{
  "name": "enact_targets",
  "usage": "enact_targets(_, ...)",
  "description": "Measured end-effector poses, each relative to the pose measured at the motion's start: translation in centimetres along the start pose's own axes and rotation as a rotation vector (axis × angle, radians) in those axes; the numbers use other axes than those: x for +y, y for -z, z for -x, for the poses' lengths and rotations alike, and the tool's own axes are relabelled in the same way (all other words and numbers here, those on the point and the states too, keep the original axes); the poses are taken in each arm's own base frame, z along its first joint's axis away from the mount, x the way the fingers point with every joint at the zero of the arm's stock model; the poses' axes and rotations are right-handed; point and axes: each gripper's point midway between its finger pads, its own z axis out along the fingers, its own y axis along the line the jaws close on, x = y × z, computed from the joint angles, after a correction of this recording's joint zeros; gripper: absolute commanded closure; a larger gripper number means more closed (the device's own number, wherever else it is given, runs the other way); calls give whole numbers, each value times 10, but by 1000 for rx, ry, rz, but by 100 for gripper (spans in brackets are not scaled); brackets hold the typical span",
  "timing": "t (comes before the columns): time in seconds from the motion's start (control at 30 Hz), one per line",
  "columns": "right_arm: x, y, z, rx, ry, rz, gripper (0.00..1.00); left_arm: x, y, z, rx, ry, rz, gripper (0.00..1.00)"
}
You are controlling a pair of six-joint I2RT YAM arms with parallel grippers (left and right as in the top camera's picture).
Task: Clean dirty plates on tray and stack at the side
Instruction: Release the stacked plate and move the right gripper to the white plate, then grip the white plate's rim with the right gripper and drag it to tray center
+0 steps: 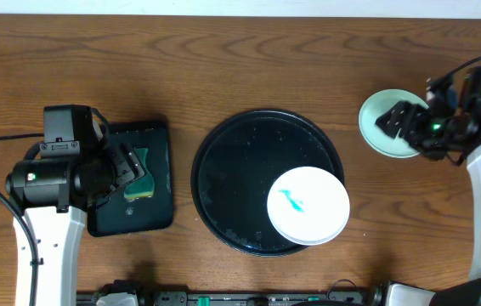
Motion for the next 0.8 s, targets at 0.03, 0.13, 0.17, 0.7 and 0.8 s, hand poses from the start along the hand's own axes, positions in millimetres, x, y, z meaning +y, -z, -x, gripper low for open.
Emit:
enact_targets(0.03,-1,-2,-9,34,-17,-21,32,0,0,0,0,0,0,19)
enact_targets(0.13,-4,-8,-35,126,-59,-81,33,0,0,0,0,0,0,19)
enact_targets(0.17,-4,-11,-44,153,-65,-98,32,0,0,0,0,0,0,19)
enact_targets(0.7,-57,-77,-152,391,-185,-347,56,0,0,-1,3,0,1,18)
enact_targets(0.8,-60,-86,-156,383,-177,-347,57,0,0,-1,3,0,2,18)
